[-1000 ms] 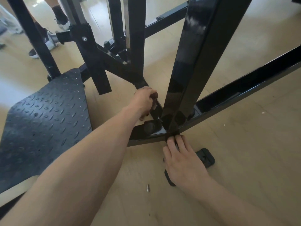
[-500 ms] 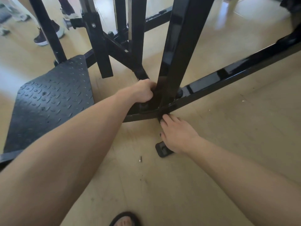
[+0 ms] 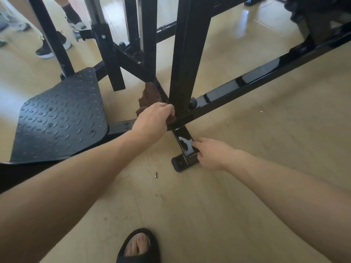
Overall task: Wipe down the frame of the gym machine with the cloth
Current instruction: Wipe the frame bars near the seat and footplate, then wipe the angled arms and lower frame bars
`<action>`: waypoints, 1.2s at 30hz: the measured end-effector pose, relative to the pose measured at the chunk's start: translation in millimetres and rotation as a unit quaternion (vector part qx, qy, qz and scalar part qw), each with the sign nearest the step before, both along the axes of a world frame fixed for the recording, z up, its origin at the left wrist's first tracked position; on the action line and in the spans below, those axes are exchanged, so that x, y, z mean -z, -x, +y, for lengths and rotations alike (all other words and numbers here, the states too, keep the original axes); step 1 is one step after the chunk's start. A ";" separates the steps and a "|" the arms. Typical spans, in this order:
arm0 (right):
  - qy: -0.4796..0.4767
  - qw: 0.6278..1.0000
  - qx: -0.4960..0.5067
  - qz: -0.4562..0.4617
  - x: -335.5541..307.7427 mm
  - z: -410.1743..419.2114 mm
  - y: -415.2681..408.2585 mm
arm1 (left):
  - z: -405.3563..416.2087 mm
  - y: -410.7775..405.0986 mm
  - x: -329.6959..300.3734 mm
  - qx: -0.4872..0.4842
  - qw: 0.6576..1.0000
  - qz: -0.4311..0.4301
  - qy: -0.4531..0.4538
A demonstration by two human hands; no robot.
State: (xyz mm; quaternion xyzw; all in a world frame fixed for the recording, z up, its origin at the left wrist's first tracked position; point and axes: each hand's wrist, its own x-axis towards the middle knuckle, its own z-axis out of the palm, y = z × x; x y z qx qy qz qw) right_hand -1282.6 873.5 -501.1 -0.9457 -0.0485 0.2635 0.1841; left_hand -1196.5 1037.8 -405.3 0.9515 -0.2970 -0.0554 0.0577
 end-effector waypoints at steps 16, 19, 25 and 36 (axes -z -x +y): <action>-0.369 0.838 0.391 0.095 -158.8 -157.8 79.4 | -192.1 77.3 -87.9 -0.011 0.913 0.366 0.178; -0.351 0.801 0.482 0.056 -200.3 -188.0 141.5 | -237.1 123.5 -123.1 -0.001 0.904 0.391 0.174; -0.365 0.706 0.607 0.010 -298.1 -222.5 277.7 | -302.6 233.9 -224.7 0.008 0.862 0.487 0.138; -0.484 0.480 0.732 -0.012 -533.5 -216.4 481.7 | -356.6 402.2 -452.4 0.115 0.829 0.547 -0.006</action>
